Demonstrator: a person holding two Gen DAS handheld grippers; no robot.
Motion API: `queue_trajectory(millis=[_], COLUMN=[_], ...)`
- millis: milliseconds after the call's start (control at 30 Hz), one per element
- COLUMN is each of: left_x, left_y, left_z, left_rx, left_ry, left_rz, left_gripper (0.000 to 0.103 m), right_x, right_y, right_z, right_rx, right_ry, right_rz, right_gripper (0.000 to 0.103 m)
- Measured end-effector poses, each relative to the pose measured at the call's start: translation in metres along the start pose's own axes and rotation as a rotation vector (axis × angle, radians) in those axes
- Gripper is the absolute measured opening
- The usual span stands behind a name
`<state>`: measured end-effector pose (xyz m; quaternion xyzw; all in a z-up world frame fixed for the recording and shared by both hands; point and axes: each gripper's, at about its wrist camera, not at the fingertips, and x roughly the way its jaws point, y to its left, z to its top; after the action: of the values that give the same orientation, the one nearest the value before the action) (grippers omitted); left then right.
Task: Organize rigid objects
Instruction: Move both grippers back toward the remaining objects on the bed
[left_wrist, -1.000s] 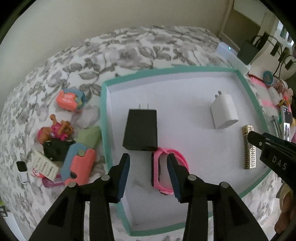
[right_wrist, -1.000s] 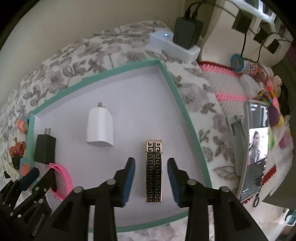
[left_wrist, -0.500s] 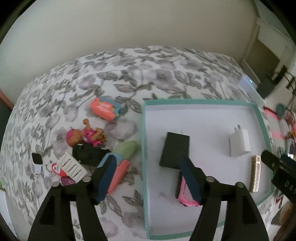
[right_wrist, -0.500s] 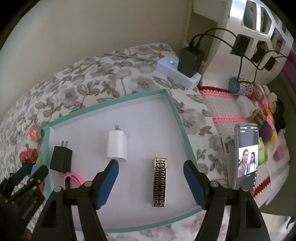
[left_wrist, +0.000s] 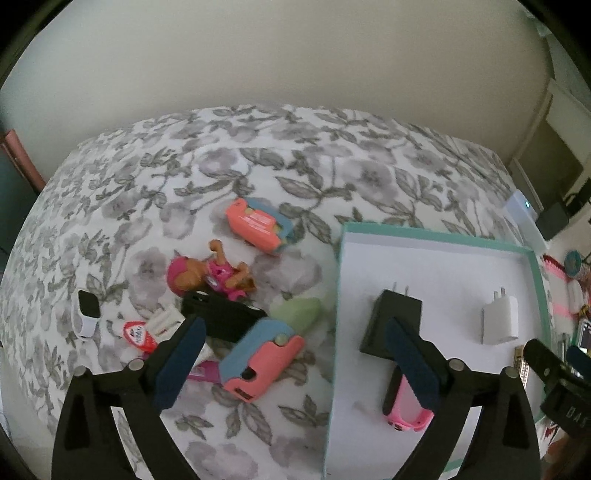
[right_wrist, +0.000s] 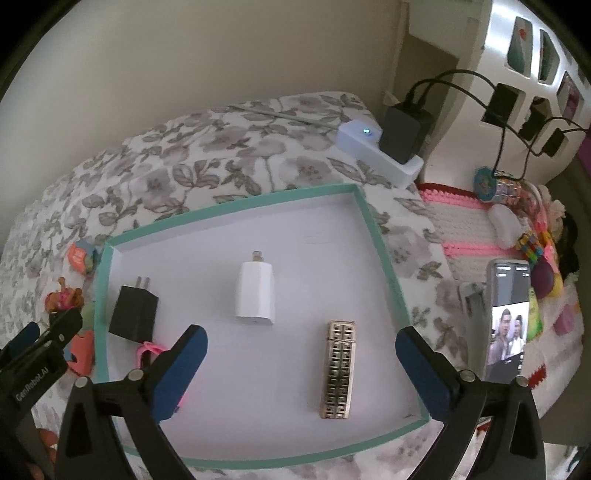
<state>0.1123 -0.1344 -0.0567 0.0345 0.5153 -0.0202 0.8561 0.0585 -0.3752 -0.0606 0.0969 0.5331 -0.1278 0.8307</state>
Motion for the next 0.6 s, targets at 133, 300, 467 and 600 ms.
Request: queue_trajectory(millis=[133, 300, 467, 600], left_x=[-0.003, -0.007, -0.011, -0.014], left_y=[0.013, 0.050, 0.091, 0.121], left_z=[0.004, 0.008, 0.010, 0.012], left_rx=[-0.034, -0.113, -0.176, -0.216], left_ry=[-0.012, -0.022, -0.034, -0.039], left_rz=[0.011, 0.068, 0.131, 0.175], left_gripper=[0.099, 0.099, 0.099, 0.099], right_x=[-0.002, -0.005, -0.008, -0.015], right_y=[0.012, 0.037, 0.071, 0.102], right_z=[0.000, 0.000, -0.004, -0.008], right_rx=[-0.022, -0.066, -0.113, -0.155], right_ry=[-0.011, -0.026, -0.032, -0.053], right_rz=[0.019, 0.060, 0.127, 0.174], right_gripper=[0.103, 0.103, 0.103, 0.103])
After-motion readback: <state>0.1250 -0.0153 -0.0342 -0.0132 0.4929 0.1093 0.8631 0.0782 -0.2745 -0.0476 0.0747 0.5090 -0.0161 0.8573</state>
